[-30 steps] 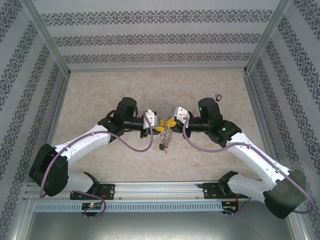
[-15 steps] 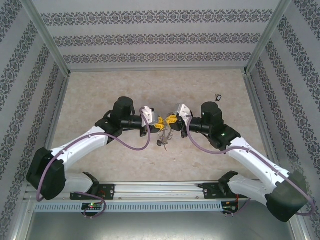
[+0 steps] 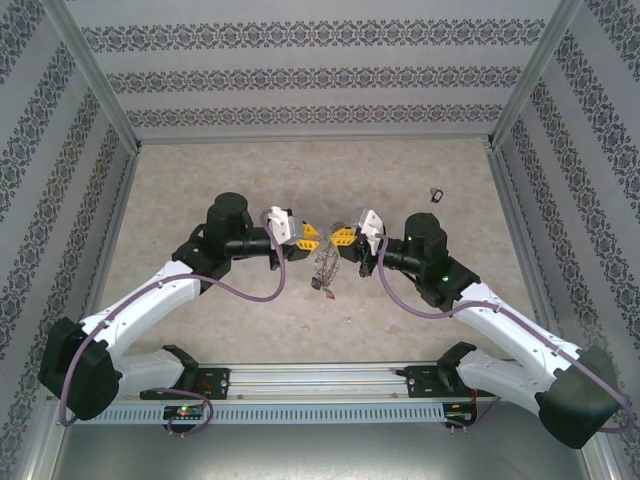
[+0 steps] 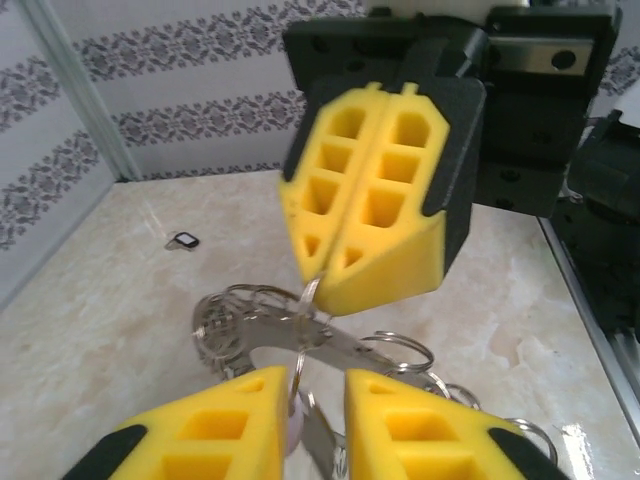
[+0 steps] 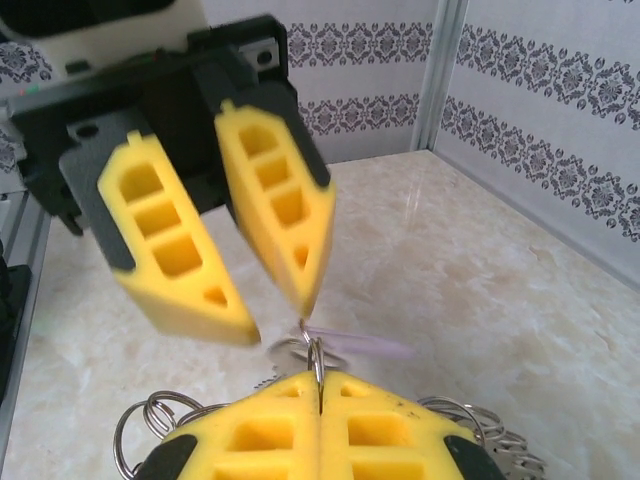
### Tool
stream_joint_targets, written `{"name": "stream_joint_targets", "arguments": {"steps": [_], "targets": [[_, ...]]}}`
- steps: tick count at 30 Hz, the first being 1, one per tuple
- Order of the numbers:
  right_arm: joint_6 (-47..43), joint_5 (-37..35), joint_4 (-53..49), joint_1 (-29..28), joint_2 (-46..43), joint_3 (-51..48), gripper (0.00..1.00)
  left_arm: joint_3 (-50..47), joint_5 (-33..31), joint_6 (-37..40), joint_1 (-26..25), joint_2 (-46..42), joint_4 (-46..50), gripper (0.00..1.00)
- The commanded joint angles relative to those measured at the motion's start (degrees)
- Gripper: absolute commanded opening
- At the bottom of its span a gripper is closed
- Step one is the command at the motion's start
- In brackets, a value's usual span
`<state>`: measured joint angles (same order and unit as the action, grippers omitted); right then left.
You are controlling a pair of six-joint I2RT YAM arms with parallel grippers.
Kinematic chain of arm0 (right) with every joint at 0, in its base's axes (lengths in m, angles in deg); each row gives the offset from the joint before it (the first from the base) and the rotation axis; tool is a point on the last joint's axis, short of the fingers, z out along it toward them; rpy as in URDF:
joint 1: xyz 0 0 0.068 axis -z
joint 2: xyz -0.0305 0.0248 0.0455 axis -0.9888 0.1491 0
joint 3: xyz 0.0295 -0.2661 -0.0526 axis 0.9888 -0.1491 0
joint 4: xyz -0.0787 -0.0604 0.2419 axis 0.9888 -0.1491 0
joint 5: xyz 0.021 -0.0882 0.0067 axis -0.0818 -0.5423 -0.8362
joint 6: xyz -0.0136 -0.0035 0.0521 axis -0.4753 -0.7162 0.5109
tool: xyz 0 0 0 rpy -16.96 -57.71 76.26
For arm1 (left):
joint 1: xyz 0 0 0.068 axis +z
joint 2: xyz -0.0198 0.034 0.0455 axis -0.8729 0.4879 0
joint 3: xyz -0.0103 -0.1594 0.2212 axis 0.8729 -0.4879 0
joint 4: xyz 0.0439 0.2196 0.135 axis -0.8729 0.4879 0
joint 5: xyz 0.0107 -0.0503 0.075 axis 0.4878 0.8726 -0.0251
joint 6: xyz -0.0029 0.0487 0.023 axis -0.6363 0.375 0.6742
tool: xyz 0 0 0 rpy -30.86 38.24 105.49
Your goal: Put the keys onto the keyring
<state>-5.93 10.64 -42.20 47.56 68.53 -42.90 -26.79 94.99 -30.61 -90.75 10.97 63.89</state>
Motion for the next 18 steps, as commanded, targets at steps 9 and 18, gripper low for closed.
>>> {"name": "stream_joint_targets", "arguments": {"steps": [9,18], "targets": [[-0.8,3.4,2.3,0.5,1.9,2.8,0.00,4.8,7.3,-1.4,4.2,0.9,2.2,0.31],[-0.6,4.2,2.8,0.4,3.6,4.6,0.00,7.6,13.1,2.3,4.2,3.9,7.2,0.24]]}}
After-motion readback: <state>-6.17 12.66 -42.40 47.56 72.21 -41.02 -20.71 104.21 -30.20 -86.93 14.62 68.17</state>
